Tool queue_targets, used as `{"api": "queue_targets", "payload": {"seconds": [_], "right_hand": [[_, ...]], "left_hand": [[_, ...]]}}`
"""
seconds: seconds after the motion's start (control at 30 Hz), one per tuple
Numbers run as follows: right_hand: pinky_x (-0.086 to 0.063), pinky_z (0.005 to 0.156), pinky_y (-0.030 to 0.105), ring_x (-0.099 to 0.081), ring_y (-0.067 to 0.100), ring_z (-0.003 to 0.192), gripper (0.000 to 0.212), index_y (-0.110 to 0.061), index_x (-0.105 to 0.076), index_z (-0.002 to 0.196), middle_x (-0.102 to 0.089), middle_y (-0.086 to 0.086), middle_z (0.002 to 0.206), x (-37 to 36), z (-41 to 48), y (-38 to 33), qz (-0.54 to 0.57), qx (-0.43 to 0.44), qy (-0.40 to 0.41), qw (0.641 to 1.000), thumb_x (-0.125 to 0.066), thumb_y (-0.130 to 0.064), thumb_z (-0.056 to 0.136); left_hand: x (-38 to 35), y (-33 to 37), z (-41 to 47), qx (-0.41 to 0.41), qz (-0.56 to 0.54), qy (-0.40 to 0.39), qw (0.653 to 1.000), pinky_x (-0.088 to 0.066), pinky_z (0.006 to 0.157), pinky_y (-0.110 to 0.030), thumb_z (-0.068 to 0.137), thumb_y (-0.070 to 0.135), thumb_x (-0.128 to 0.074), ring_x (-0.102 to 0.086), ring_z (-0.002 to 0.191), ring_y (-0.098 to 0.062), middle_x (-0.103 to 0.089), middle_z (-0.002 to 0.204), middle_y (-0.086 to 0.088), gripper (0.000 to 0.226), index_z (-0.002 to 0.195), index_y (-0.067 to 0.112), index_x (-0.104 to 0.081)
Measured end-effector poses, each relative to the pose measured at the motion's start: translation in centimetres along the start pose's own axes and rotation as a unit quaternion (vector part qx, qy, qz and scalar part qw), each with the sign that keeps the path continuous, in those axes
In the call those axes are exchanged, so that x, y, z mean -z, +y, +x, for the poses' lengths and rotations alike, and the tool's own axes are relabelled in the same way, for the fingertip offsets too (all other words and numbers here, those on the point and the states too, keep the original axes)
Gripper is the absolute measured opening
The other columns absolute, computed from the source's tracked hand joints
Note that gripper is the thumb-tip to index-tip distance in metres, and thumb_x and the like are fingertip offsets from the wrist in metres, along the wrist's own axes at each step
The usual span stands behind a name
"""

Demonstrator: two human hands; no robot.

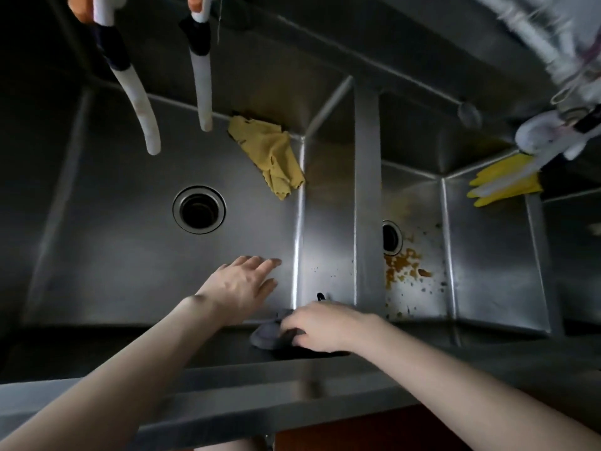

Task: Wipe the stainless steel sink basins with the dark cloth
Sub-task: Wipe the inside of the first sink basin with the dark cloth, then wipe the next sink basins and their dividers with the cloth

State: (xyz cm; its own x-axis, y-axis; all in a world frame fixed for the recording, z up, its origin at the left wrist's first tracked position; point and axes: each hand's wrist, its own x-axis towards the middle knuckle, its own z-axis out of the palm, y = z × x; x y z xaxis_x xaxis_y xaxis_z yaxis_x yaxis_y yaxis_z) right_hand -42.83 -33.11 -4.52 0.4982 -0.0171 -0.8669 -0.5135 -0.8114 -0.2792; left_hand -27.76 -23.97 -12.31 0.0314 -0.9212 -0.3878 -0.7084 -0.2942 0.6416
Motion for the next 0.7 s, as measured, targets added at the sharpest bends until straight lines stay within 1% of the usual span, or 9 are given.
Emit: {"api": "queue_targets", "payload": {"seconds": [0.07,0.17,0.23,0.3,0.33,0.4,0.5,0.57,0.7], "right_hand": [[-0.047,0.083,0.036,-0.058,0.024,0.105,0.030,-0.034,-0.059,0.118,-0.064,-0.002,0.115,1.7,1.0,0.1,-0.032,0.010,0.030,0.999,-0.050,-0.023,0.092],[-0.046,0.087,0.039,-0.055,0.021,0.101,0.026,-0.033,-0.059,0.118,-0.062,-0.006,0.112,5.1,1.8,0.7,-0.110,0.050,0.118,0.986,-0.047,-0.026,0.096],[-0.037,0.087,0.033,-0.049,0.018,0.101,0.024,-0.033,-0.059,0.116,-0.061,-0.009,0.111,6.6,1.8,1.4,-0.197,0.079,0.155,0.965,-0.047,-0.026,0.097],[-0.022,0.083,0.030,-0.047,0.018,0.101,0.019,-0.032,-0.061,0.108,-0.062,-0.010,0.104,7.0,1.8,2.0,-0.287,0.089,0.163,0.940,-0.049,-0.024,0.096],[-0.016,0.081,0.030,-0.047,0.018,0.100,0.017,-0.030,-0.063,0.103,-0.063,-0.009,0.099,6.9,1.6,2.2,-0.318,0.082,0.156,0.932,-0.050,-0.024,0.094],[-0.014,0.081,0.033,-0.048,0.021,0.103,0.017,-0.028,-0.067,0.097,-0.066,-0.006,0.094,6.0,1.0,2.9,-0.341,0.055,0.110,0.932,-0.050,-0.028,0.093],[-0.018,0.092,0.037,-0.045,0.023,0.107,0.034,-0.025,-0.070,0.104,-0.066,-0.002,0.100,3.8,0.1,3.3,-0.353,0.019,-0.007,0.935,-0.040,-0.039,0.096],[-0.020,0.103,0.040,-0.039,0.022,0.115,0.048,-0.026,-0.068,0.114,-0.064,-0.003,0.115,2.9,0.0,3.3,-0.374,-0.010,-0.036,0.927,-0.030,-0.049,0.098],[-0.011,0.110,0.046,-0.022,0.029,0.135,0.044,-0.031,-0.049,0.137,-0.039,-0.003,0.147,2.7,3.0,5.0,-0.461,-0.057,-0.080,0.882,-0.034,-0.046,0.098]], "left_hand": [[0.0,-0.6,0.5,0.015,-0.021,0.014,1.000,-0.035,0.106,-0.040,0.094,0.052,-0.023,-0.037,0.133,-0.022,-0.043,0.144,0.002,0.056,0.145,0.030,-0.028],[0.3,-1.9,1.0,0.041,-0.072,0.046,0.996,-0.038,0.104,-0.045,0.081,0.060,-0.012,-0.041,0.128,-0.026,-0.047,0.140,-0.001,0.071,0.143,0.030,-0.032],[0.6,-2.7,1.3,0.077,-0.109,0.058,0.989,-0.037,0.105,-0.045,0.090,0.054,-0.023,-0.042,0.127,-0.029,-0.047,0.139,-0.003,0.059,0.142,0.030,-0.032],[0.7,-3.2,1.5,0.097,-0.130,0.061,0.985,-0.035,0.106,-0.043,0.098,0.042,-0.033,-0.041,0.127,-0.030,-0.047,0.140,-0.004,0.047,0.143,0.030,-0.032],[0.6,-3.4,1.5,0.099,-0.134,0.060,0.984,-0.034,0.106,-0.042,0.098,0.039,-0.035,-0.041,0.127,-0.030,-0.046,0.140,-0.004,0.046,0.143,0.031,-0.031],[0.2,-3.4,1.7,0.084,-0.133,0.047,0.986,-0.035,0.106,-0.043,0.098,0.040,-0.034,-0.041,0.127,-0.029,-0.045,0.142,0.000,0.046,0.144,0.034,-0.029],[-0.5,-2.4,2.2,0.054,-0.135,0.009,0.989,-0.034,0.109,-0.044,0.093,0.046,-0.028,-0.039,0.131,-0.027,-0.038,0.149,0.005,0.051,0.144,0.038,-0.025],[-1.2,-1.5,2.6,0.042,-0.127,-0.003,0.991,-0.032,0.110,-0.044,0.093,0.046,-0.028,-0.035,0.135,-0.025,-0.032,0.152,0.007,0.052,0.145,0.039,-0.023],[-2.0,-0.6,3.3,0.043,-0.107,-0.029,0.993,-0.030,0.112,-0.045,0.099,0.039,-0.031,-0.023,0.142,-0.020,-0.021,0.157,0.009,0.051,0.148,0.040,-0.016]]}}
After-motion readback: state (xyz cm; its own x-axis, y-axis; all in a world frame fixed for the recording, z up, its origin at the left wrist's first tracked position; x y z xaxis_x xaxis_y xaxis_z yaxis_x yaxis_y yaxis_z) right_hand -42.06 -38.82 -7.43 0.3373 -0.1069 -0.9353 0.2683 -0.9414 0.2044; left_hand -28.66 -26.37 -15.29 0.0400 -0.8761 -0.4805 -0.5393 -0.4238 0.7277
